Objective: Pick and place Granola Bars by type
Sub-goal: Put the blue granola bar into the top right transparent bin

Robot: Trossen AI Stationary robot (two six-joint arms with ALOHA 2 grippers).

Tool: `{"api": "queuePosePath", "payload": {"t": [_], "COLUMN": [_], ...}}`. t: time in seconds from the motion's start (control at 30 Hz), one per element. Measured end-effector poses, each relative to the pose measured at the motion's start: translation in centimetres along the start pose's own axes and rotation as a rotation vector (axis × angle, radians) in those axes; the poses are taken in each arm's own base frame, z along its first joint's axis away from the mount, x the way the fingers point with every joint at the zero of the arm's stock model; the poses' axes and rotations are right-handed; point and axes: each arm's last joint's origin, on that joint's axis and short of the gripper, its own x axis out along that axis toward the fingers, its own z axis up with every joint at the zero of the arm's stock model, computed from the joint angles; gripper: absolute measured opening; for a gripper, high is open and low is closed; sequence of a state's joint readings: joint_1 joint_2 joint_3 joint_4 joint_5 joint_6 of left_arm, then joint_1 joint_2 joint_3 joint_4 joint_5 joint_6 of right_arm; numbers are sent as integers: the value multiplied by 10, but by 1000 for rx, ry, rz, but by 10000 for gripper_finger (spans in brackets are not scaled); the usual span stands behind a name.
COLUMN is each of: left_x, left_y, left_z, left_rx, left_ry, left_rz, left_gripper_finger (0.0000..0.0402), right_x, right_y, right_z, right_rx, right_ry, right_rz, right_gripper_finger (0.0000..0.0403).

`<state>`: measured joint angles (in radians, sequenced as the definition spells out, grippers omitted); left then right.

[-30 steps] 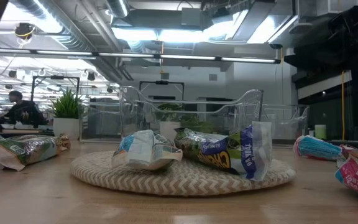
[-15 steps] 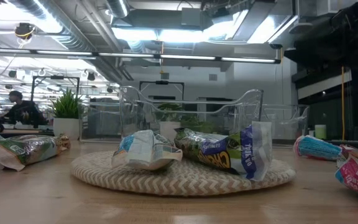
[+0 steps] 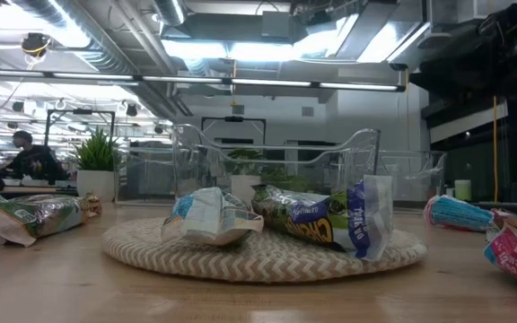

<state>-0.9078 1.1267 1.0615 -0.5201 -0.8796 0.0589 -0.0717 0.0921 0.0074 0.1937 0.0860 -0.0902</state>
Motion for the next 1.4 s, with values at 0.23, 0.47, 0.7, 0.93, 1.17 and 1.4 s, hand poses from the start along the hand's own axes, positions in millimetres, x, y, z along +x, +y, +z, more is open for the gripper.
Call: {"api": "queuePosePath", "payload": {"t": [0.23,0.47,0.7,0.93,1.17,1.4], "left_x": [11,21,30,35,35,35], "left_y": [10,20,28,34,35,35], "left_z": [-2,-3,0,-1,0,0], "left_rx": [-9,-10,6,3,-4,-5], "left_ry": [28,47,22,33,27,26], "left_rz": [13,10,-16,-9,-5,-5], "left_gripper_finger": [2,1,1,2,2,2], "right_x": [0,5,23,62,110,161], "right_y": [0,-1,-2,6,20,38], "right_z": [6,17,53,80,96,97], "right_rx": [4,-19,-22,-31,-83,-137], "right_ry": [-56,-83,1,102,170,171], "right_rz": [-6,-2,11,178,243,308], "right_gripper_finger": [228,228,228,228,230,283]}}
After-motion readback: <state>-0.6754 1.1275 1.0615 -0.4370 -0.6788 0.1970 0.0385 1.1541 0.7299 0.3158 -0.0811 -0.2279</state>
